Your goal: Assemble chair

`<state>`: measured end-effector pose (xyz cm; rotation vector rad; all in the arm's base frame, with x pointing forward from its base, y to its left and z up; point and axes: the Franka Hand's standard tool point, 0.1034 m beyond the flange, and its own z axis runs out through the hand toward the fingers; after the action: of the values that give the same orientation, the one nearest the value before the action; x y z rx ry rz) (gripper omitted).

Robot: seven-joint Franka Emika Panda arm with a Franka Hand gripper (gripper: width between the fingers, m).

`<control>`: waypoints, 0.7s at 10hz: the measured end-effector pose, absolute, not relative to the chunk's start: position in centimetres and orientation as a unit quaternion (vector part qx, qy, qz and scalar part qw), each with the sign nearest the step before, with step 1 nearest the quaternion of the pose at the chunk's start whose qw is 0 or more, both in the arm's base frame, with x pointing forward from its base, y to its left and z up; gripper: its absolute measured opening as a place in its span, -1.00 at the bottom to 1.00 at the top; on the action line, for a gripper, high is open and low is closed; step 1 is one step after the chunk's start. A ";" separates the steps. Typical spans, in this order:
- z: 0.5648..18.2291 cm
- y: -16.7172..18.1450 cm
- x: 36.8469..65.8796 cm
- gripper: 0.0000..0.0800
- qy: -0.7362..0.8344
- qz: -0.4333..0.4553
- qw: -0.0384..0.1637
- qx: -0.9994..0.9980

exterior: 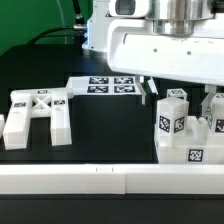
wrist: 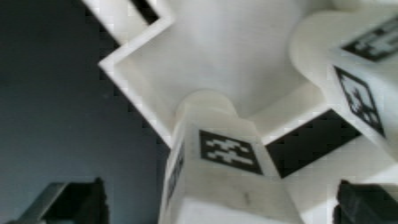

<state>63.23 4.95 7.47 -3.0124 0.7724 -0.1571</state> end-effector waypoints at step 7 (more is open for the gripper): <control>7.5 4.6 63.3 0.62 -0.046 -0.052 -0.008 -0.998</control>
Offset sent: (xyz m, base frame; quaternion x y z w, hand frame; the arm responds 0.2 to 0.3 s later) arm 0.0025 0.0000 0.0020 -0.0042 -0.0024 -0.2375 0.9714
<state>63.33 4.61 7.48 -3.1505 -0.1450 -0.1653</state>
